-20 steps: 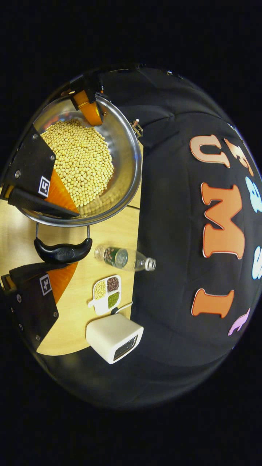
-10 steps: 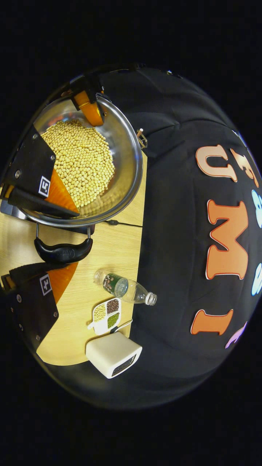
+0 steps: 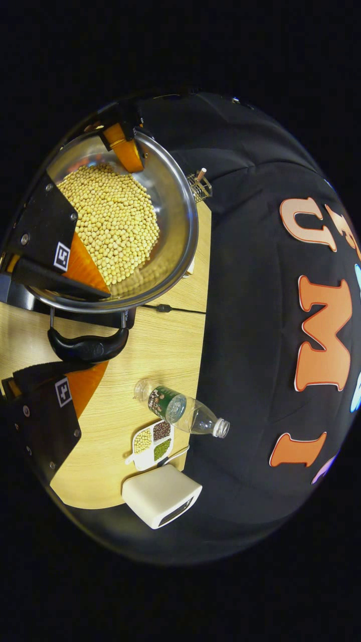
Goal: First push the handle of the pot to place it horizontally, then grasp the pot with both hands and set it on the induction cooktop.
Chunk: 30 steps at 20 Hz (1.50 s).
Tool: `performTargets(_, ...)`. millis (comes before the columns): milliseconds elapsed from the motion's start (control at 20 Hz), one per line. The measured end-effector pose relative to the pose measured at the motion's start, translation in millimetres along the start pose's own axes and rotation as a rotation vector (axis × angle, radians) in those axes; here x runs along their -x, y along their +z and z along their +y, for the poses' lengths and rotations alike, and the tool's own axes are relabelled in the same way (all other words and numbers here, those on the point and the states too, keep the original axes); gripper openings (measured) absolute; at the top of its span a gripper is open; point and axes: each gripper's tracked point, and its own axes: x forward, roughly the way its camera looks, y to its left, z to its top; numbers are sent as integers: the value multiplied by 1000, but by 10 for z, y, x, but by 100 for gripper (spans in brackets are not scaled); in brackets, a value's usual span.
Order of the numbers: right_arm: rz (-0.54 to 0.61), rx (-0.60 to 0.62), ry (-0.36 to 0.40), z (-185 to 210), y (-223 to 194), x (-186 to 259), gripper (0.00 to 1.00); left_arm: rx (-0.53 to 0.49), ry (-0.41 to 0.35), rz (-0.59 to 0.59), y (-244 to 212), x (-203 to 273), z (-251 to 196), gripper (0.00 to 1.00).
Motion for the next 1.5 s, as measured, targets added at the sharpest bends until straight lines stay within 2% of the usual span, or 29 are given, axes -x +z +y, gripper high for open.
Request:
performTargets(100,9,2,1,1,17,-1,63,6,2,16,-10,-1,-12,78)
performTargets(250,15,-5,3,1,2,-18,58,6,6,29,-1,2,-11,76)
performTargets(300,20,-1,2,-5,-8,-21,63,3,5,30,22,0,-11,76)
performTargets(400,23,-5,-2,-6,-19,-28,63,3,3,36,32,9,-6,80)
performTargets(500,26,-5,-3,8,-24,-30,63,-1,0,39,24,0,1,78)
performTargets(550,25,-1,-3,5,-34,-26,58,4,-1,40,22,0,1,76)
performTargets(600,31,2,-2,-3,-34,-29,62,9,-2,49,19,-1,-4,78)
performTargets(700,29,-14,3,6,4,-17,63,8,1,45,77,0,7,80)
performTargets(800,26,-32,11,-5,4,-22,63,7,-1,37,49,0,1,76)
performTargets(850,19,-30,18,-9,-2,-14,63,8,-3,49,16,27,-8,78)
performTargets(1050,-7,-52,60,-1,-51,51,74,-90,11,-24,51,20,15,87)
performTargets(1100,-15,-71,74,-39,-59,114,77,-88,17,-30,54,46,24,90)
performTargets(1150,-25,-90,81,-81,-44,181,79,-80,31,-37,89,79,52,87)
performTargets(1200,-46,-101,85,-130,0,259,85,-88,44,-49,143,126,81,90)
performTargets(1250,-88,-102,83,-197,87,350,86,-103,49,-67,218,192,97,86)
performTargets(1450,-278,-44,5,-559,506,868,88,-120,81,-221,777,664,84,84)
performTargets(1500,-327,-29,-23,-679,643,991,91,-107,76,-257,927,818,44,89)
